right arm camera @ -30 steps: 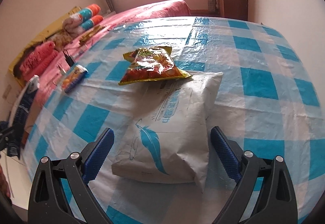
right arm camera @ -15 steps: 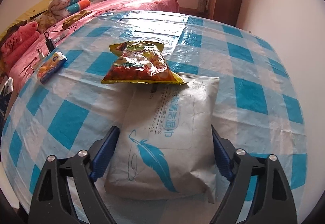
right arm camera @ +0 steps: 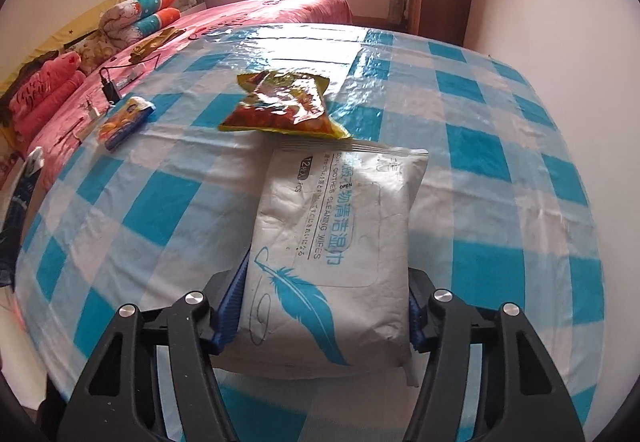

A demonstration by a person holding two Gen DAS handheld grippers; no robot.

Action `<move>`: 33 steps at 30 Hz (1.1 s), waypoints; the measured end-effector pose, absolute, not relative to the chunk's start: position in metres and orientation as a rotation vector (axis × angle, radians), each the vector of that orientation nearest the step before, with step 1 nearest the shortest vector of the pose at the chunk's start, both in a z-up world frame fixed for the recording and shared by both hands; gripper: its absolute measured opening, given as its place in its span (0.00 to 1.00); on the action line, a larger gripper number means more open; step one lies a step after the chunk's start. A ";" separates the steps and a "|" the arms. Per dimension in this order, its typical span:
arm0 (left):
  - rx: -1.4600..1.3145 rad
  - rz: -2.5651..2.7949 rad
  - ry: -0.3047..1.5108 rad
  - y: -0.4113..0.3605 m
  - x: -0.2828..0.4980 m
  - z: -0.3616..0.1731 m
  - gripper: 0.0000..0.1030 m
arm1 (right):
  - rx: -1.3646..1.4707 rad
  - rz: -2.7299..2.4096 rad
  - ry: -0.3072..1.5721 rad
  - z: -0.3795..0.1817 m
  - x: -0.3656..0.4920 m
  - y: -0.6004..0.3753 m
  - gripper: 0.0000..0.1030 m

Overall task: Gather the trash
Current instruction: 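Grasp the white wipes pack with right tool while left tool holds the milk carton, then carry the milk carton and wipes pack with both tools over the orange bucket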

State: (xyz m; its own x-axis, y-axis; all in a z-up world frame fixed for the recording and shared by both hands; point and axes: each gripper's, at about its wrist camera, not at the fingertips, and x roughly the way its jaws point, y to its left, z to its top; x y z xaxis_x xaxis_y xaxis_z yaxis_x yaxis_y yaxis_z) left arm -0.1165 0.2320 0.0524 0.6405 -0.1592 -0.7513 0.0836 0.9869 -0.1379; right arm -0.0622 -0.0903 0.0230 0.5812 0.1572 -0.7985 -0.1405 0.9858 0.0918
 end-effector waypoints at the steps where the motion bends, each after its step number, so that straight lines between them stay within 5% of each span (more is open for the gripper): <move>1: -0.094 -0.138 0.862 0.233 -0.117 0.053 0.54 | 0.024 0.176 0.935 0.024 -0.066 -0.090 0.61; 33: -0.123 0.105 0.790 0.338 -0.151 0.065 0.54 | -0.084 0.664 0.899 0.092 -0.104 0.090 0.60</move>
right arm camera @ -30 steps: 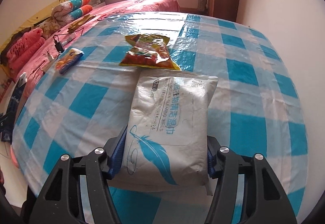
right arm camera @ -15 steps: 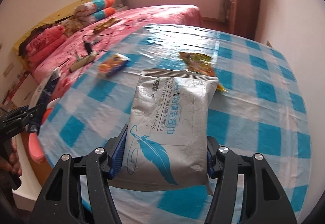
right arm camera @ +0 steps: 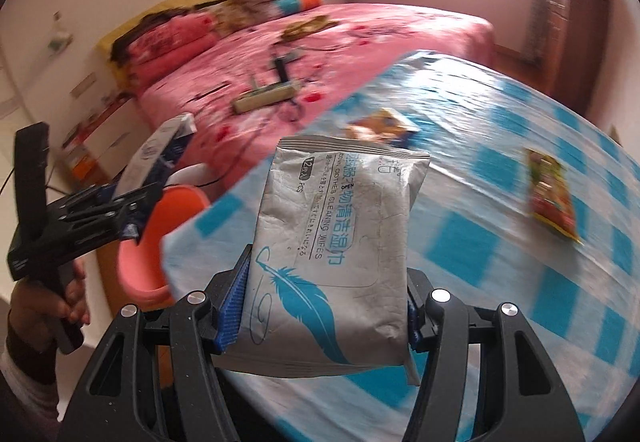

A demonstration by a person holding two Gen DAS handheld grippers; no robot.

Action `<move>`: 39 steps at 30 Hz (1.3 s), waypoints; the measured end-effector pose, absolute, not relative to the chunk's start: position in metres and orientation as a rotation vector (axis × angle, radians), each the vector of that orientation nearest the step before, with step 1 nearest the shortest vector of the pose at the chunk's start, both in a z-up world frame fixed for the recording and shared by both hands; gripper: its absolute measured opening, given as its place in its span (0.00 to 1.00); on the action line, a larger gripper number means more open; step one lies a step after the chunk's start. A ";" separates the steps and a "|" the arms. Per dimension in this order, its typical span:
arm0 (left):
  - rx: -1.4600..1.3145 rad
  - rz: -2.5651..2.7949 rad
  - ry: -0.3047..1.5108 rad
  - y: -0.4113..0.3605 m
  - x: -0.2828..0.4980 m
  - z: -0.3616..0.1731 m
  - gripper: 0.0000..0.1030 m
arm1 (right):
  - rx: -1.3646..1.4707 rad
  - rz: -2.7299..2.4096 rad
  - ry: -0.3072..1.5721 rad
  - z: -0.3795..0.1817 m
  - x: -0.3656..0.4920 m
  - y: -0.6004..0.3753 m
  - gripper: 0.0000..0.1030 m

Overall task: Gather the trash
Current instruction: 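Carry the milk carton and wipes pack with both tools over the orange bucket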

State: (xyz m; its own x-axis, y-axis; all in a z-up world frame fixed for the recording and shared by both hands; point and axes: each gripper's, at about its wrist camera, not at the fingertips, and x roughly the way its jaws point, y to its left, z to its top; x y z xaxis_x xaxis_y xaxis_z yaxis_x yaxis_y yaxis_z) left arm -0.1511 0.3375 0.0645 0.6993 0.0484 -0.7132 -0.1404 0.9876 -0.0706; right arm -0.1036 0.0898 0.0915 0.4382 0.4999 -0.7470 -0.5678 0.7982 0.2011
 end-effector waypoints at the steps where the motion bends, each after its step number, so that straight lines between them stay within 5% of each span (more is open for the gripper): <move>1: -0.123 0.134 0.791 0.348 -0.154 0.064 0.54 | -0.095 0.693 0.900 0.093 -0.105 0.101 0.60; 14: -0.172 0.359 0.816 0.433 -0.187 0.051 0.54 | -0.229 0.959 0.906 0.090 -0.124 0.219 0.60; 39: -0.228 0.466 0.916 0.478 -0.198 0.000 0.54 | -0.423 1.110 0.891 0.041 -0.141 0.352 0.61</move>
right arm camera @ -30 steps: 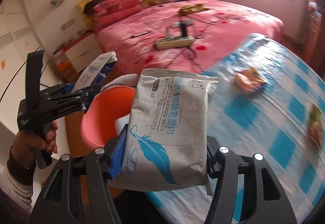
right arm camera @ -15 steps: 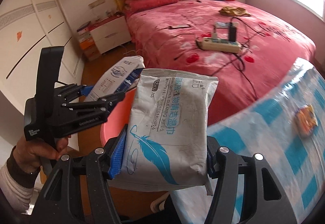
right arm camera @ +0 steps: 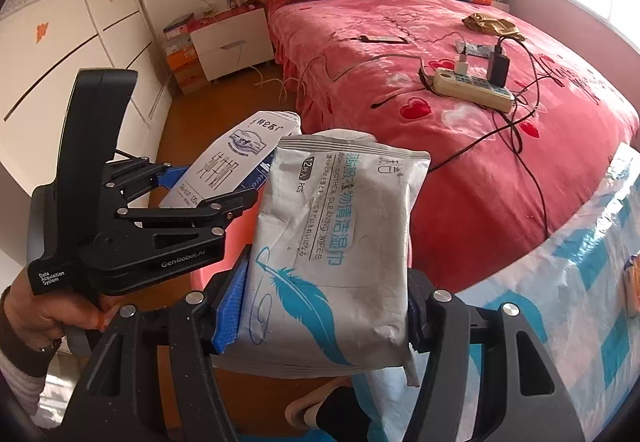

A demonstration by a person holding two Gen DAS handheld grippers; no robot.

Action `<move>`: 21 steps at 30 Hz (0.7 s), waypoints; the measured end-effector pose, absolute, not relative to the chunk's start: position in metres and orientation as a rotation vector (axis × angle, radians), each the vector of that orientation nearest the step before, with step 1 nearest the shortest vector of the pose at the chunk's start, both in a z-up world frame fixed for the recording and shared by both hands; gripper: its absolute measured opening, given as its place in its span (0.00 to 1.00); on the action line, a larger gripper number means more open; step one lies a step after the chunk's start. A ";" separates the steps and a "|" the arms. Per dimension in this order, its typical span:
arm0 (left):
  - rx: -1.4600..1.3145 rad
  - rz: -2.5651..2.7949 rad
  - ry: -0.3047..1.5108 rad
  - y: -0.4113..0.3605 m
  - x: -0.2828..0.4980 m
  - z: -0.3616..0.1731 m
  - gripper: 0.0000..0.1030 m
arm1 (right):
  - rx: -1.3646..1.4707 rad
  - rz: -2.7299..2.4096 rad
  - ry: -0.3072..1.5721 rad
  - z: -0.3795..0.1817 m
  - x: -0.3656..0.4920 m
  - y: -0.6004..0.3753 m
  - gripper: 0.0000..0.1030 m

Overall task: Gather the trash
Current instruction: 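Carry the milk carton and wipes pack with both tools over the orange bucket, then open both tools to drop the carton and wipes pack into the bucket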

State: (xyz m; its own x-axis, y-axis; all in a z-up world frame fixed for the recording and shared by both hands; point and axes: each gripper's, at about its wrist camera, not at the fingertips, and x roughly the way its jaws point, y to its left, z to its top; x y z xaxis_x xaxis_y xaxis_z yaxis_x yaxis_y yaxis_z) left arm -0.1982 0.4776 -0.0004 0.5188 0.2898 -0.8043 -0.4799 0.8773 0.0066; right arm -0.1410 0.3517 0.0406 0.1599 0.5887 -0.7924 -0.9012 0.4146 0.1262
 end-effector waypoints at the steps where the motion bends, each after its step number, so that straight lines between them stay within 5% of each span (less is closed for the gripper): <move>1: -0.229 0.469 0.923 0.479 -0.197 -0.003 0.54 | -0.429 1.109 0.890 0.038 -0.141 0.353 0.61; 7: -0.241 0.474 0.948 0.481 -0.193 -0.016 0.54 | -0.451 1.095 0.900 0.027 -0.139 0.359 0.67; 12: -0.224 0.504 0.973 0.478 -0.189 -0.021 0.74 | -0.416 1.076 0.896 0.024 -0.136 0.352 0.84; 21: -0.187 0.521 0.979 0.469 -0.189 -0.016 0.81 | -0.360 1.008 0.889 0.031 -0.131 0.321 0.87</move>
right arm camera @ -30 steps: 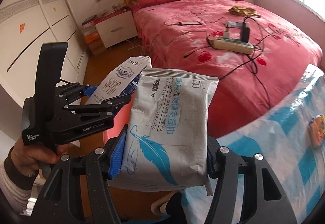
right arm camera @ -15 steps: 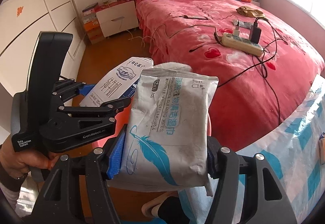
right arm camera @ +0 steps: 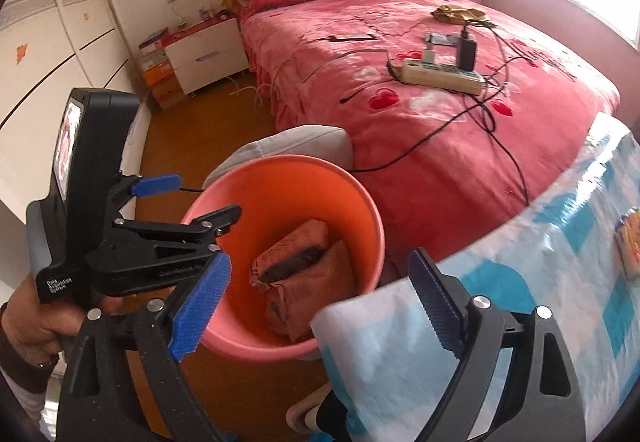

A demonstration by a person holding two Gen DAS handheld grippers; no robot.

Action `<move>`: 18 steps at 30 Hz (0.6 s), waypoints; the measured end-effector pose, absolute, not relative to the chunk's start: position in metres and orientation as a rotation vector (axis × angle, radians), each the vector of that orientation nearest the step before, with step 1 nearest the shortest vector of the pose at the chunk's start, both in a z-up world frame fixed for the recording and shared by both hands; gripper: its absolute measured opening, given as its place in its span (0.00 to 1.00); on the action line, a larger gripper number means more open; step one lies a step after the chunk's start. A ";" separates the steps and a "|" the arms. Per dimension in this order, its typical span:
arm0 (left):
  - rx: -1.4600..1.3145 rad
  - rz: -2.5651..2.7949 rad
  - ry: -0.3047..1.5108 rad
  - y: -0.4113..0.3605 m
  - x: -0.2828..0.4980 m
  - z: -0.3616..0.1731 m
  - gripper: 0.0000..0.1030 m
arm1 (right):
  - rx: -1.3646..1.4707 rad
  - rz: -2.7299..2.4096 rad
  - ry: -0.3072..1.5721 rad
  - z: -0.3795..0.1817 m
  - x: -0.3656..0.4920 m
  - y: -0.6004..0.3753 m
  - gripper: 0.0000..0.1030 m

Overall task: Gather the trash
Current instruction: 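Open both tools to drop the carton and wipes pack into the bucket, then move both open tools back toward the remaining items on the table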

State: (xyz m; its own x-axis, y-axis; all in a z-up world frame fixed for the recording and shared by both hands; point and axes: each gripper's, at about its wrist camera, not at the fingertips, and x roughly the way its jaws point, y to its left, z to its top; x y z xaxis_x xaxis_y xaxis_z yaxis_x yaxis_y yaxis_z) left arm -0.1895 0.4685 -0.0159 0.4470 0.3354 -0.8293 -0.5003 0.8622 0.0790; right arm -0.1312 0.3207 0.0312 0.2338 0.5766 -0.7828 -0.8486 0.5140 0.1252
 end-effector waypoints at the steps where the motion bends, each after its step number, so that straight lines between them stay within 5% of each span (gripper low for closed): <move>1: -0.181 0.522 0.979 0.467 -0.189 -0.015 0.82 | -0.359 1.001 0.886 0.031 -0.132 0.318 0.87; 18: -0.081 0.505 0.951 0.427 -0.182 0.013 0.85 | -0.252 0.884 0.826 0.053 -0.126 0.245 0.91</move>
